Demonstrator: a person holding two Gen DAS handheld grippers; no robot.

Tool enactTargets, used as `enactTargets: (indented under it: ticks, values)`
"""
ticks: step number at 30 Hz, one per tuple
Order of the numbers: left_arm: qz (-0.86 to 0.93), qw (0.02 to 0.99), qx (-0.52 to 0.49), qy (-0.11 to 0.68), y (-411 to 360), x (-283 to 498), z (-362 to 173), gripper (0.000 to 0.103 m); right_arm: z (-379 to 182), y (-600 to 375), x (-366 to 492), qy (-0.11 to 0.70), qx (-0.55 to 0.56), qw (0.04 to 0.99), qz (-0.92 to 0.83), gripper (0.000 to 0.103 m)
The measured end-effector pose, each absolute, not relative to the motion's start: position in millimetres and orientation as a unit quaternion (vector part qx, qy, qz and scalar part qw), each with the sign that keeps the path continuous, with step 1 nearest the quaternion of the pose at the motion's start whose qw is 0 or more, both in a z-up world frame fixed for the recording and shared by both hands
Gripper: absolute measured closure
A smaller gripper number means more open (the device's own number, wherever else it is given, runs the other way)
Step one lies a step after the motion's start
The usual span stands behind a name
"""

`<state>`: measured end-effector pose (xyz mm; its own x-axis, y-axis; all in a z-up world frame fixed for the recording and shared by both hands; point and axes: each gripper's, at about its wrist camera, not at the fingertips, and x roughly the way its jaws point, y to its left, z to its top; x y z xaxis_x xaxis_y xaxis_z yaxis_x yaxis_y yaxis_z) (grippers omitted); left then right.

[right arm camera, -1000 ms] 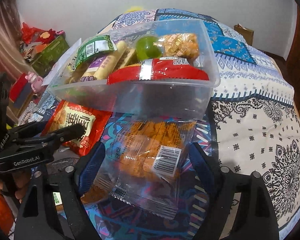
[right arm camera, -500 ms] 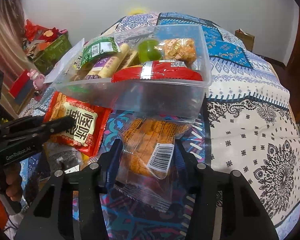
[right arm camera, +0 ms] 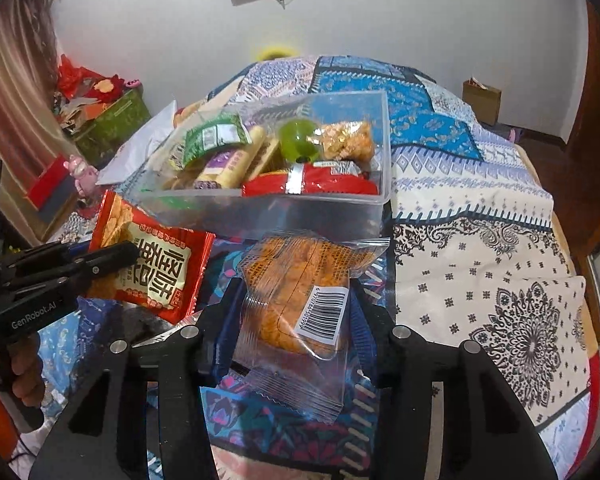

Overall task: Organize snacks
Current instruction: 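Grasp the red chip bag with the left tool while the right grasps the clear orange-snack bag, then lower the red chip bag into the box with the left tool while the right drops the orange-snack bag in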

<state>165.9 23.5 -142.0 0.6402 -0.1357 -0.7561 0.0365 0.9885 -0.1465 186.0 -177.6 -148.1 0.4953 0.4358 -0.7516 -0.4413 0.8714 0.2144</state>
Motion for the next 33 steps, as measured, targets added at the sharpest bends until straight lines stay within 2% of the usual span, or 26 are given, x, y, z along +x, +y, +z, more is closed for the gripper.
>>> enactTargets:
  ticks: [13,23,33]
  values:
    - [-0.039,0.925,-0.052,0.373,24.8,146.7,-95.3,0.082,-116.0,-181.4,179.4,0.392,0.009,0.882,0.262,0.057]
    - [-0.027,0.942,-0.048,0.331,30.8,163.6,-58.7,0.082,-97.2,-178.4,191.0,0.363,0.01,0.894,0.261,0.057]
    - [-0.027,0.943,-0.055,0.328,34.5,204.3,-58.8,0.082,-97.6,-158.7,220.5,0.357,0.006,0.896,0.265,0.057]
